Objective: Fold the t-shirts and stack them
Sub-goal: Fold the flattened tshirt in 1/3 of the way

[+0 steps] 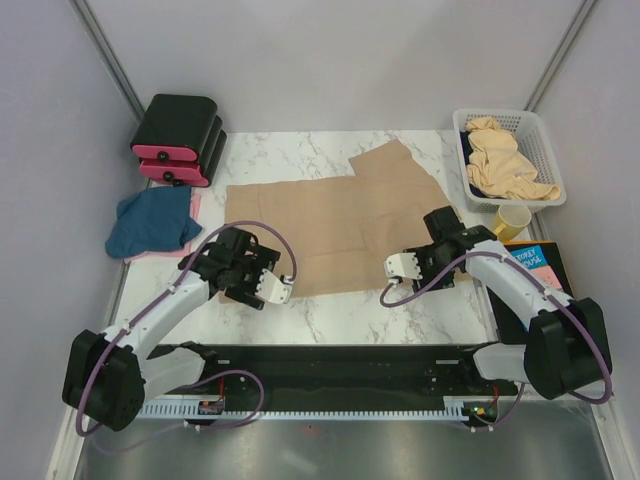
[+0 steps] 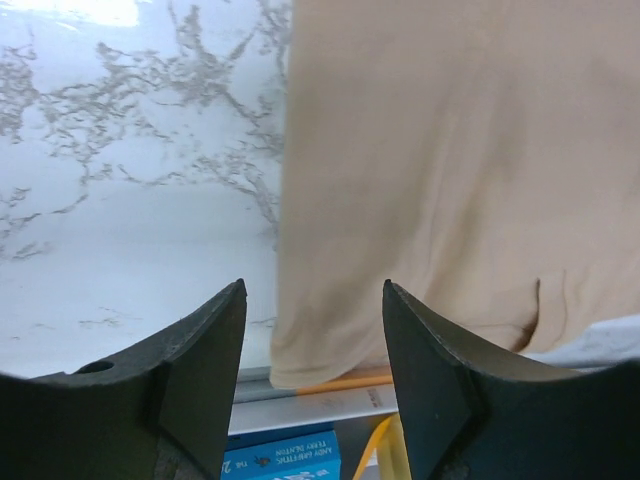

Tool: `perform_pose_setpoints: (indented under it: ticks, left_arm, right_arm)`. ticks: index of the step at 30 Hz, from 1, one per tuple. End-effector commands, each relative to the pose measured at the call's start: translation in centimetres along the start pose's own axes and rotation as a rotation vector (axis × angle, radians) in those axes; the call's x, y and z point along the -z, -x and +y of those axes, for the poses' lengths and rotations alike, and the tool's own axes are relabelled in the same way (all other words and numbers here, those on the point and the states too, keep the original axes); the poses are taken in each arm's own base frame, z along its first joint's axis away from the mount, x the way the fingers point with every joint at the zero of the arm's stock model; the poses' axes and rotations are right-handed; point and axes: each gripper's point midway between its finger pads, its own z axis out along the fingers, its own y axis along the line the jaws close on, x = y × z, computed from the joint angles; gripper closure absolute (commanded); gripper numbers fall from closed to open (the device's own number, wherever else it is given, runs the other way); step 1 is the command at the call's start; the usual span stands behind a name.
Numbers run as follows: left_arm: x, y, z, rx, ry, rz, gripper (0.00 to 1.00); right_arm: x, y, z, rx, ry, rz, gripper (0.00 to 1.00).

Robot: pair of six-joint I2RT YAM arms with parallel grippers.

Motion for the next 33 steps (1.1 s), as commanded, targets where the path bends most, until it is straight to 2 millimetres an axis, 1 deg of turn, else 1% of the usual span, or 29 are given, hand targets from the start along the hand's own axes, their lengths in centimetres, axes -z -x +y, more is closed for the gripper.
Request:
perform_pose_setpoints:
  ticks: [1, 6, 7, 11, 13, 14, 16, 20, 25, 26, 30, 31, 33]
  left_arm:
    - [0.8, 1.2, -0.6, -0.077, 0.001, -0.052, 0.0]
    - [1.9, 2.4, -2.8, -0.077, -0.04, -0.104, 0.0]
    - [2.2, 2.5, -4.1, -0.076, -0.087, -0.111, 0.0]
    - [2.3, 2.7, -6.8, -0.092, -0.165, -0.129, 0.0]
    - [1.9, 2.4, -7.8, -0.103, -0.187, -0.117, 0.0]
    - [1.7, 2.3, -8.1, -0.105, -0.195, -0.113, 0.0]
    - [1.2, 2.0, -8.7, -0.095, -0.214, -0.107, 0.0]
    - [0.3, 1.7, -8.6, -0.071, -0.217, -0.095, 0.0]
    - [-0.7, 1.3, -7.7, -0.042, -0.193, -0.075, 0.0]
    - [-1.1, 1.1, -7.8, -0.036, -0.2, -0.071, 0.01]
    - [-2.0, 0.7, -7.5, -0.024, -0.188, -0.051, 0.01]
    - [-2.3, 0.5, -7.2, -0.022, -0.174, -0.047, 0.01]
    - [-2.7, 0.3, -7.2, -0.012, -0.178, -0.037, 0.02]
  right_arm:
    - [0.1, 0.5, 1.3, 0.033, 0.021, -0.02, 0.36]
    - [-0.3, 0.4, 2.3, 0.019, 0.049, -0.015, 0.36]
    - [-0.3, 0.4, 2.4, 0.019, 0.052, -0.014, 0.36]
    - [-1.2, 0.1, 3.4, 0.01, 0.073, -0.007, 0.36]
    - [-1.7, -0.1, 2.9, 0.004, 0.054, -0.002, 0.36]
    - [-2.0, -0.3, 2.9, -0.011, 0.05, 0.011, 0.37]
    - [-2.5, -0.5, 2.3, -0.021, 0.036, 0.018, 0.37]
    - [-3.1, -0.7, 1.4, -0.05, 0.015, 0.032, 0.39]
    - [-3.6, -0.9, 0.7, -0.06, 0.0, 0.04, 0.39]
    - [-3.8, -0.9, 0.6, -0.061, -0.004, 0.042, 0.4]
    - [-4.3, -1.3, 0.5, -0.068, -0.002, 0.057, 0.4]
    - [-4.4, -1.4, 0.4, -0.071, -0.005, 0.062, 0.41]
    - [-4.5, -1.4, 0.2, -0.076, -0.006, 0.066, 0.41]
